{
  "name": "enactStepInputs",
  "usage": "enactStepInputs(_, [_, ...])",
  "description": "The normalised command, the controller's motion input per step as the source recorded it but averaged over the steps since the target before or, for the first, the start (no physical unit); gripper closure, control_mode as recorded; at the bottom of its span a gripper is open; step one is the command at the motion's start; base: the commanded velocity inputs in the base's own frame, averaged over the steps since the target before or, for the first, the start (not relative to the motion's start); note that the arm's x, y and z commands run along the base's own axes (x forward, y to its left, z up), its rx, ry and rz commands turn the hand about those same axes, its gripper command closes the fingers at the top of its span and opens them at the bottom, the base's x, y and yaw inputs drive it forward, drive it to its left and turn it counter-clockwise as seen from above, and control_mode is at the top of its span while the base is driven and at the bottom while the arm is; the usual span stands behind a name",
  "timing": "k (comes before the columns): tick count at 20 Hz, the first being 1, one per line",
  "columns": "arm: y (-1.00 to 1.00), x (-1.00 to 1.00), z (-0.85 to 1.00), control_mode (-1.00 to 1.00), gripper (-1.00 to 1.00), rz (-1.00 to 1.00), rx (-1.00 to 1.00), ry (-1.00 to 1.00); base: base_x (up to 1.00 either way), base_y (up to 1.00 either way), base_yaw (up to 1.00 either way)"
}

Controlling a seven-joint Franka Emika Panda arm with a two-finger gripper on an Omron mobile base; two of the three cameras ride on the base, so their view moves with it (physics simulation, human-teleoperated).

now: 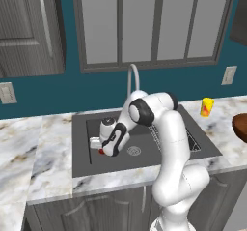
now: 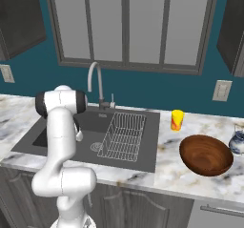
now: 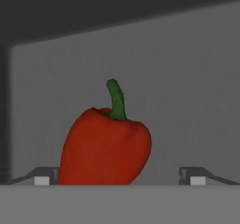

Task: Pick the bell pepper from the sink and place it in the bowl. Then pick the bowl and place it in the microwave. Then close the microwave door and press the start button.

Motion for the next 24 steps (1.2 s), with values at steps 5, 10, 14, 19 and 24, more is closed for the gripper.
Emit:
enactStepInputs(5, [0.00, 0.17, 0.00, -1.00, -1.00, 0.00, 0.01, 0.00, 0.00, 0.00, 0.00])
enactStepInputs(10, [-0.01, 0.27, -0.04, -1.00, -1.00, 0.00, 0.00, 0.00, 0.00, 0.00, 0.00])
enactStepInputs(14, [-0.02, 0.18, -0.07, -1.00, -1.00, 0.00, 0.00, 0.00, 0.00, 0.00, 0.00])
enactStepInputs(19, [-0.01, 0.02, -0.06, -1.00, 1.00, 0.00, 0.01, 0.00, 0.00, 0.00, 0.00])
enactStepInputs(24, [-0.06, -0.28, 0.01, -1.00, 1.00, -0.02, 0.02, -0.02, 0.00, 0.00, 0.00])
